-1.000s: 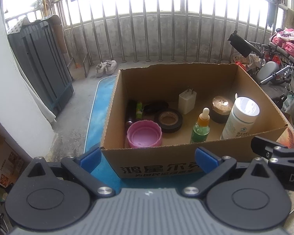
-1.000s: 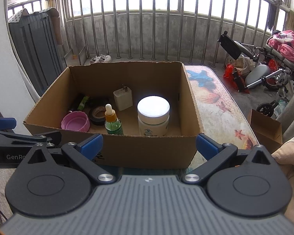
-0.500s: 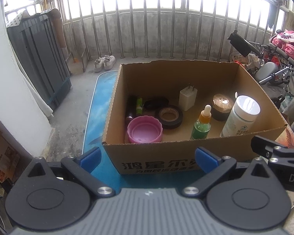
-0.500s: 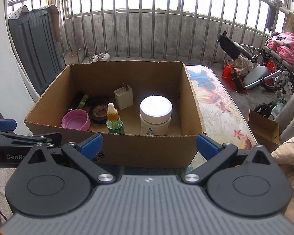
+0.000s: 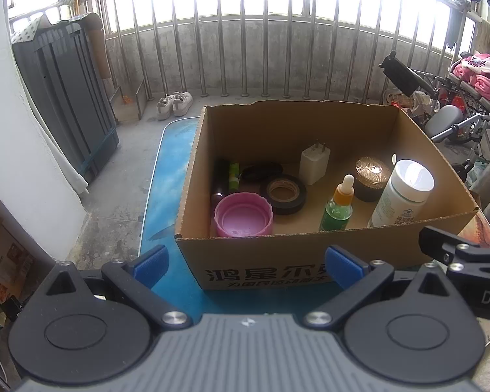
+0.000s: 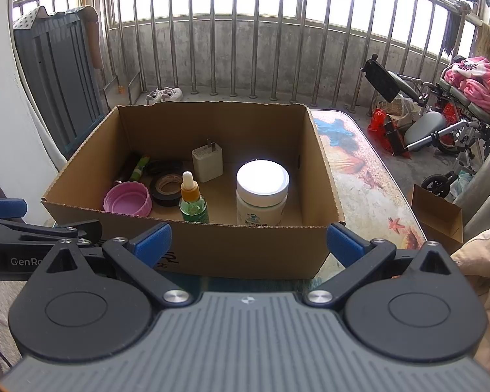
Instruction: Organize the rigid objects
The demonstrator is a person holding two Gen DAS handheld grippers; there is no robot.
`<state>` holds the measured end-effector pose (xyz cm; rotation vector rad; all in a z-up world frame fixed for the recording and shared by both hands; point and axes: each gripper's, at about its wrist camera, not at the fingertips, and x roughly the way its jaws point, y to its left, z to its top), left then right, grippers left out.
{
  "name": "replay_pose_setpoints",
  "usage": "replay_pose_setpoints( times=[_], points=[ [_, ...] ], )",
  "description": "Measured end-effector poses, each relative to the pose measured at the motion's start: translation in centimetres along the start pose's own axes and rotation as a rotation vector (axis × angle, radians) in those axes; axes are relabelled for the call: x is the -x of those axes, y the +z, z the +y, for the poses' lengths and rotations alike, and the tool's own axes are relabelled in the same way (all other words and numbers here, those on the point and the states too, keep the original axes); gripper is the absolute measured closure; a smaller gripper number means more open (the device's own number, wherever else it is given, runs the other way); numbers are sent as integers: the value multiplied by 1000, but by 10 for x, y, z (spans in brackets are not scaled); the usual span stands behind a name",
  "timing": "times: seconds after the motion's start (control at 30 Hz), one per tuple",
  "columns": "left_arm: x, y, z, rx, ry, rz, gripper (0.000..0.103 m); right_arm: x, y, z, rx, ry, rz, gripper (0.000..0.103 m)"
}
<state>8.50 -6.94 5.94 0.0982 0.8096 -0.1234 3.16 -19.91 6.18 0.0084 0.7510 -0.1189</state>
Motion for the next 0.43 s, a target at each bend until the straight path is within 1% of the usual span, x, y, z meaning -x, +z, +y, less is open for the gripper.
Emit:
replay_pose_setpoints(
  times=[0.43],
  points=[
    [-1,0,1,0,-1,6,1,-1,0,0,-2,0,5,1]
  ],
)
